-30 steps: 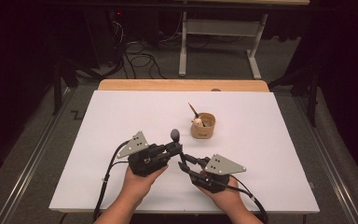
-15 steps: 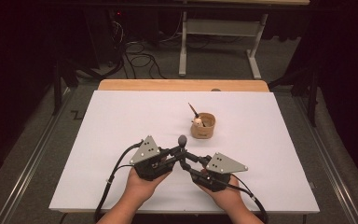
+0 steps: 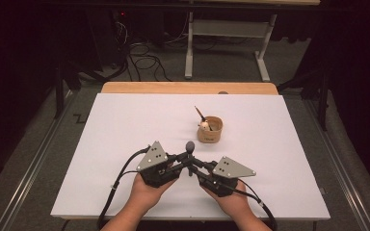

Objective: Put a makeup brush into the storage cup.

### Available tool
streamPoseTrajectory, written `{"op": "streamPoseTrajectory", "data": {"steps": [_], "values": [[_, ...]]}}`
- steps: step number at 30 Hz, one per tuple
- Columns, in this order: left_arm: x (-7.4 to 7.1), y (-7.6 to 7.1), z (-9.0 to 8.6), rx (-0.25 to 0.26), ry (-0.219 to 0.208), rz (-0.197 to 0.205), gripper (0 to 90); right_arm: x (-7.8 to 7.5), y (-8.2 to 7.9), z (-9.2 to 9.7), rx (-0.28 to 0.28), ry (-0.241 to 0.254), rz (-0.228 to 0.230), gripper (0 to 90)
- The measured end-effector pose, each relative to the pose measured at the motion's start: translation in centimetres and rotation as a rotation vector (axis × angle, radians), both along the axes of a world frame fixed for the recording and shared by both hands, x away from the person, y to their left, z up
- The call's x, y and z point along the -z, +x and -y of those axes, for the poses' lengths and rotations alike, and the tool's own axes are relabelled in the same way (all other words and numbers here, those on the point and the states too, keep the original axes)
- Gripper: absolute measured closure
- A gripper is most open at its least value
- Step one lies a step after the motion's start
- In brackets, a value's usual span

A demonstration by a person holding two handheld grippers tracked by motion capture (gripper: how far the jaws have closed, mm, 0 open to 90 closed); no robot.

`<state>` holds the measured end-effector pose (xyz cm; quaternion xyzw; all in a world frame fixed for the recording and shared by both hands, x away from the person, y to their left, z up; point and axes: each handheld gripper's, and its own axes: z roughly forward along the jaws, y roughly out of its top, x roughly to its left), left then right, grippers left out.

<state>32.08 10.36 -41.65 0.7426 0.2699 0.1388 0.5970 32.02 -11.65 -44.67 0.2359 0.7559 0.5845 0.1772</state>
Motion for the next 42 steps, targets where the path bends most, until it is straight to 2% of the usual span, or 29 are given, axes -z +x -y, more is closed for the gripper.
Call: {"op": "streamPoseTrajectory", "data": {"steps": [8,10,12,15,21,25,31,33,37,42], "values": [[0.0,0.2,-0.1,0.009,-0.013,-0.021,76.5,0.0,0.1,0.1,-0.001,0.007,-0.007,80.6],[0.0,0.3,-0.2,0.014,-0.015,-0.036,68.3,-0.1,0.0,0.1,0.002,0.008,-0.007,80.7],[0.0,0.3,-0.2,0.008,-0.016,-0.032,64.3,-0.1,0.1,0.2,0.007,0.008,-0.007,80.7],[-0.1,0.4,-0.6,0.001,-0.035,-0.046,56.3,0.0,0.1,0.3,0.012,0.003,-0.01,80.7],[0.1,0.7,-2.7,-0.027,-0.081,-0.054,48.2,0.0,0.2,0.7,0.023,0.006,-0.005,80.6],[0.3,0.7,-4.5,-0.065,-0.086,-0.044,44.2,0.0,0.4,1.2,0.03,0.01,-0.002,80.7],[0.9,0.4,-7.0,-0.127,-0.043,-0.023,40.0,-0.2,0.6,2.0,0.047,0.018,-0.004,80.6],[1.2,0.3,-7.7,-0.155,-0.026,-0.018,37.2,-0.3,0.7,2.2,0.054,0.018,0.014,80.6],[1.8,0.2,-9.2,-0.197,-0.007,-0.017,33.0,-0.4,0.9,2.8,0.069,0.024,0.018,80.6],[2.3,0.0,-10.6,-0.227,0.026,-0.008,29.8,-0.4,1.0,3.3,0.084,0.028,0.015,80.6]]}}
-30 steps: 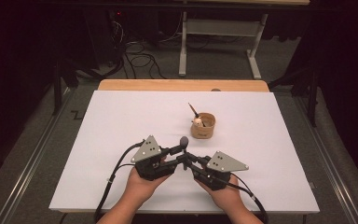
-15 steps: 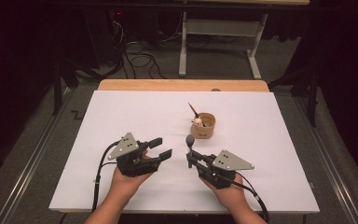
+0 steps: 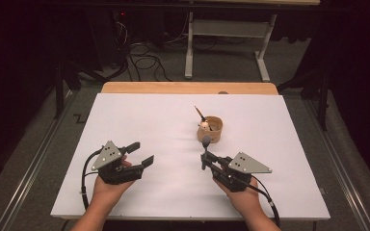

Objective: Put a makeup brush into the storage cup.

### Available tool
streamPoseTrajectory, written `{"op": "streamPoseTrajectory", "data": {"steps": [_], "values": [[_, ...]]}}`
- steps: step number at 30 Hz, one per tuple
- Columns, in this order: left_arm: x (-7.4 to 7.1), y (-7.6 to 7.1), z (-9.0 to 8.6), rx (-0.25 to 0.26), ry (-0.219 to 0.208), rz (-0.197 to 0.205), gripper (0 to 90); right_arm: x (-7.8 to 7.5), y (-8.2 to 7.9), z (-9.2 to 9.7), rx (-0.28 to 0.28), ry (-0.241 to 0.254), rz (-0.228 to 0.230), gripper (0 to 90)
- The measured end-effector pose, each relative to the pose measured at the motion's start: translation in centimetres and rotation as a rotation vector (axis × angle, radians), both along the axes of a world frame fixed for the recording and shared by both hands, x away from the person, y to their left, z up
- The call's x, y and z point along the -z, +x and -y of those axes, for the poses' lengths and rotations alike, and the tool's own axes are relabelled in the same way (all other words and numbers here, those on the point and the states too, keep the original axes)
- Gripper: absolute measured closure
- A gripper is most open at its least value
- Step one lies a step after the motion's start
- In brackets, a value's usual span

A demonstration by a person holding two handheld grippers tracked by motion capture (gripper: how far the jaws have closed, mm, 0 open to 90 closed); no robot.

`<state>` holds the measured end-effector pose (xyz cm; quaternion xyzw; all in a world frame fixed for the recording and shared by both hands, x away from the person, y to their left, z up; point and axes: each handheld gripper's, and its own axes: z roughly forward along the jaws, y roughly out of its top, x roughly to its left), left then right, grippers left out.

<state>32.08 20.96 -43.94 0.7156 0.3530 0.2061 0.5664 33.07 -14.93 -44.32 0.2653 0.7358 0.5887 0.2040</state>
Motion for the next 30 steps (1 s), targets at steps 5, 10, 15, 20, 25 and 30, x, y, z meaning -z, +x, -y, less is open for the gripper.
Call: {"op": "streamPoseTrajectory", "data": {"steps": [5,10,15,20,25,30], "values": [[0.5,-0.1,-1.2,-0.03,0.005,-0.006,24.5,0.0,0.0,0.4,0.019,-0.006,0.0,80.7],[1.1,-0.3,-2.0,-0.06,0.009,-0.008,18.9,0.0,0.2,0.8,0.033,-0.005,0.001,80.6],[1.6,-0.3,-2.8,-0.097,0.005,0.004,14.9,0.0,0.4,1.4,0.052,-0.01,0.006,80.6],[2.4,-0.3,-3.4,-0.126,0.019,0.011,11.0,0.2,0.7,2.2,0.079,-0.011,-0.002,80.6],[2.8,-0.5,-4.1,-0.135,0.037,0.009,6.7,0.3,1.0,2.8,0.103,-0.018,-0.005,80.6],[2.9,-0.5,-4.6,-0.151,0.017,0.0,2.8,0.3,1.1,3.2,0.131,-0.013,-0.013,80.6]]}}
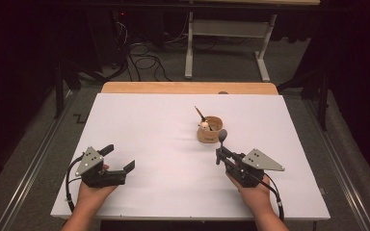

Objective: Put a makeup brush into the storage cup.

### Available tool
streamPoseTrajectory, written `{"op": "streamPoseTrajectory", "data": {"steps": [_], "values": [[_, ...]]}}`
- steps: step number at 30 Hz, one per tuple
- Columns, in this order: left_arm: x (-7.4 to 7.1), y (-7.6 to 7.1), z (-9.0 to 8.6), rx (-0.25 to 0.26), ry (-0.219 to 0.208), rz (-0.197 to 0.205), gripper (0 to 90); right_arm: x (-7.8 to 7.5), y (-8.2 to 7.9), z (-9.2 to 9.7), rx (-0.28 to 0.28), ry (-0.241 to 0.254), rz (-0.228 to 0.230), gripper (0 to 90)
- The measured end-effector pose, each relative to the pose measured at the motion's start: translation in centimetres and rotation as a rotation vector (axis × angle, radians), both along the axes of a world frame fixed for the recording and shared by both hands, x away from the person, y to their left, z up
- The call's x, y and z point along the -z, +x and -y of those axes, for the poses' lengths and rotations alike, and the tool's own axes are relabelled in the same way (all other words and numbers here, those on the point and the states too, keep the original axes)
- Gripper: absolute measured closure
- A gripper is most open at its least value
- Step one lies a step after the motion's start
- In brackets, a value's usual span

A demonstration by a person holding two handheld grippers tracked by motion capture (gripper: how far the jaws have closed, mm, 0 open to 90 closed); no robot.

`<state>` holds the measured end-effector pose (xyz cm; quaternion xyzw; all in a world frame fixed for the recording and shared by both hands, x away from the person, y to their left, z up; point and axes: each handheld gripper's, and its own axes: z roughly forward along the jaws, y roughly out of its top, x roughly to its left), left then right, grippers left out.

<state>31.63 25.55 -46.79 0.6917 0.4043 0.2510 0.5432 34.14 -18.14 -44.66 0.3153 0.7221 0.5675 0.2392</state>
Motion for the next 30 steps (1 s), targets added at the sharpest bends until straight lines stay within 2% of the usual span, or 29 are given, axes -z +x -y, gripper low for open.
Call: {"op": "streamPoseTrajectory", "data": {"steps": [6,11,17,21,25,30], "values": [[0.1,0.1,-0.3,-0.005,-0.018,-0.008,0.5,-0.1,0.1,0.8,0.029,-0.004,0.007,80.6],[0.1,0.1,-0.1,0.007,-0.006,-0.01,0.4,0.0,0.2,1.2,0.049,0.0,0.007,80.6],[-0.1,0.0,-0.1,0.009,-0.014,0.0,0.3,0.1,0.6,1.1,0.068,0.003,0.001,80.6],[-0.2,-0.1,-0.1,0.013,-0.018,0.001,0.3,0.0,1.1,1.0,0.07,0.024,-0.008,80.6],[-0.2,-0.2,0.0,0.023,0.005,0.007,0.2,-0.5,2.0,1.0,0.079,0.022,-0.005,80.6],[-0.2,-0.2,0.2,0.035,0.006,0.004,0.2,-1.1,3.0,0.8,0.091,0.013,-0.006,80.6]]}}
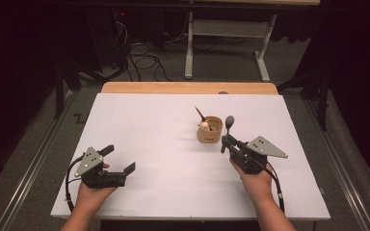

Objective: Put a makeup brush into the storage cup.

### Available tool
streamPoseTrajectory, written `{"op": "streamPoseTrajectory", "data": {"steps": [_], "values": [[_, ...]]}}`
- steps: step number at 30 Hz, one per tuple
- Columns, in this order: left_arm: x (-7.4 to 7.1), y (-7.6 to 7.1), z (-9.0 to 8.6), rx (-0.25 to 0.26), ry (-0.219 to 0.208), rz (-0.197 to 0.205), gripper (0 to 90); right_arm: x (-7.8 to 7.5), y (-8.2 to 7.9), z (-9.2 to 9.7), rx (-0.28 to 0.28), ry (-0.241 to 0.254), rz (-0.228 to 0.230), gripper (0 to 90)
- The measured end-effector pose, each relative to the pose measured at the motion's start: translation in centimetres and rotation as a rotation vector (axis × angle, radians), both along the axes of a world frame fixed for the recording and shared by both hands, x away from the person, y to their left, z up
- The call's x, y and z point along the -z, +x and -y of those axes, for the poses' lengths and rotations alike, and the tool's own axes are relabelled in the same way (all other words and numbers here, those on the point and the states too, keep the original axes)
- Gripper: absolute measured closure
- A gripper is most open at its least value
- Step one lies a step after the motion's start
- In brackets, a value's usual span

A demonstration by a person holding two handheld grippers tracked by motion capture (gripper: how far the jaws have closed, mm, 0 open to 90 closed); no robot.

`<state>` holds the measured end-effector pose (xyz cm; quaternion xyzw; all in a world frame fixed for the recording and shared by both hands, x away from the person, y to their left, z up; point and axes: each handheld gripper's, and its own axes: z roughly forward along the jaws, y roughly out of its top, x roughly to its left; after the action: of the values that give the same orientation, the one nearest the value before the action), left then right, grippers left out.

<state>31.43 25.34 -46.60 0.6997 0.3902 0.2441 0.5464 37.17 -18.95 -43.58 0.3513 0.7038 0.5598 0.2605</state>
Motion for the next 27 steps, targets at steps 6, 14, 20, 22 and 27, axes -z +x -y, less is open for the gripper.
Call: {"op": "streamPoseTrajectory", "data": {"steps": [6,14,20,22,27], "values": [[0.0,-0.1,0.2,0.02,0.002,-0.003,0.3,-0.8,1.0,-0.6,0.007,0.009,0.001,80.6],[-0.1,-0.2,0.3,0.03,0.0,-0.004,0.4,-2.0,2.5,-1.3,0.008,0.015,0.011,80.6],[-0.1,-0.2,0.3,0.033,-0.002,-0.001,0.3,-2.5,3.7,-1.6,0.014,0.023,0.01,80.6],[-0.1,-0.2,0.3,0.034,-0.004,0.0,0.3,-2.7,4.0,-1.7,0.019,0.027,0.007,80.6],[-0.1,-0.2,0.3,0.037,-0.009,0.002,0.3,-2.8,4.8,-1.9,0.028,0.02,0.004,80.7]]}}
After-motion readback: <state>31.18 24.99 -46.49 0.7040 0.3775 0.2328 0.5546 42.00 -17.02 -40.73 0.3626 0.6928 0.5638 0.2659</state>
